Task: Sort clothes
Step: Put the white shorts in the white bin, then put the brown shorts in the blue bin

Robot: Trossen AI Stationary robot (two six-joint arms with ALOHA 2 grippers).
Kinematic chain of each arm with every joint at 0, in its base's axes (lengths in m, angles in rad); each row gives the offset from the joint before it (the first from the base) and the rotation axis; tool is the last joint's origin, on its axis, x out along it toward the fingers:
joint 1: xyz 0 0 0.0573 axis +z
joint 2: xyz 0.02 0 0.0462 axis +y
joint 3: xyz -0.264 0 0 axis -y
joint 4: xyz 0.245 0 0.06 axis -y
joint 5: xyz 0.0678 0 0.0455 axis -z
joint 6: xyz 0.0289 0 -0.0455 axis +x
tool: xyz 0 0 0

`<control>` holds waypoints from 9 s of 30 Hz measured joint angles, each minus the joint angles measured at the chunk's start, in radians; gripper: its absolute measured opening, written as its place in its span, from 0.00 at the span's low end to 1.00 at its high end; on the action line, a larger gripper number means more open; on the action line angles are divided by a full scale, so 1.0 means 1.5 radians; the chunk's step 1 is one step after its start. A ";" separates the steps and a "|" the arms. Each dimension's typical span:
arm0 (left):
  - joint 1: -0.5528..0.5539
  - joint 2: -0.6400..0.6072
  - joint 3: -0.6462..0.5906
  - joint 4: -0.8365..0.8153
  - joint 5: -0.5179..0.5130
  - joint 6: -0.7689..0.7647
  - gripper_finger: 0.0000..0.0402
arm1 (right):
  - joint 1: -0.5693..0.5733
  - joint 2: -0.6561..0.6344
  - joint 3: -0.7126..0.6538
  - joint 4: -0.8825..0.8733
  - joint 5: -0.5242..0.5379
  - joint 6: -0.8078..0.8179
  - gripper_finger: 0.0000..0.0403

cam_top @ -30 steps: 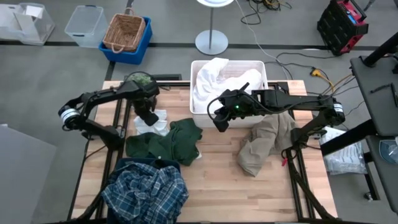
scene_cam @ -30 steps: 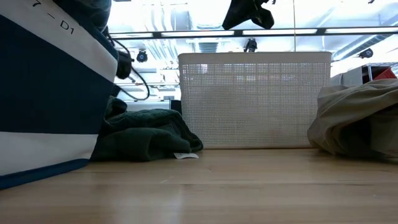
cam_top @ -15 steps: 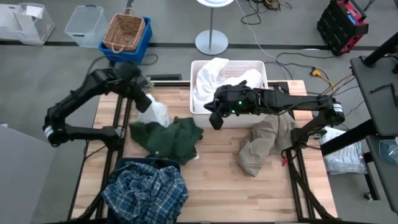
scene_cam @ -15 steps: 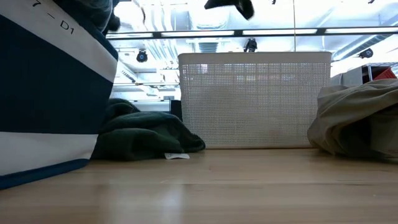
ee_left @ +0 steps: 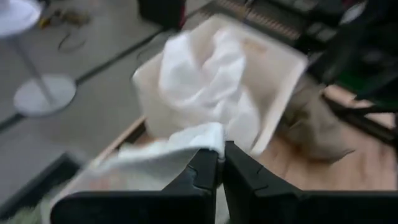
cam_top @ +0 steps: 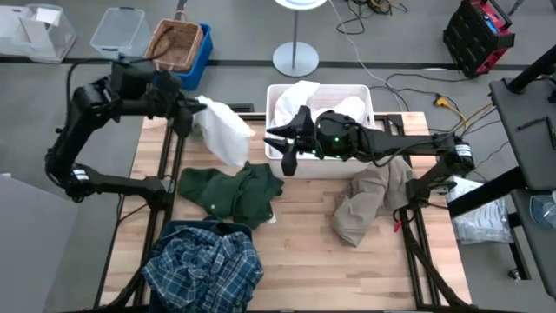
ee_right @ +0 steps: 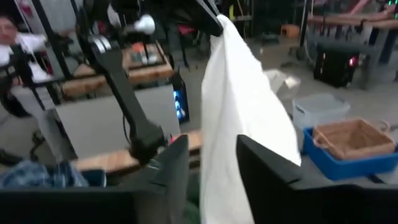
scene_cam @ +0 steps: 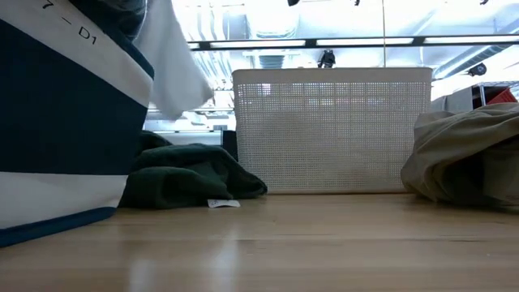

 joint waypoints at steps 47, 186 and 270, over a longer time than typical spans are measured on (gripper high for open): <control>-0.240 0.292 0.328 -0.140 -0.147 -0.026 0.61 | -0.100 0.090 0.416 -0.948 0.339 0.067 0.02; -1.008 0.198 0.358 -0.226 -0.450 -0.472 0.58 | 0.222 0.533 0.526 0.070 -0.293 0.114 0.06; -1.191 0.245 -0.430 0.258 -0.272 -0.984 0.28 | 0.245 0.584 0.549 -0.065 -0.128 0.147 0.03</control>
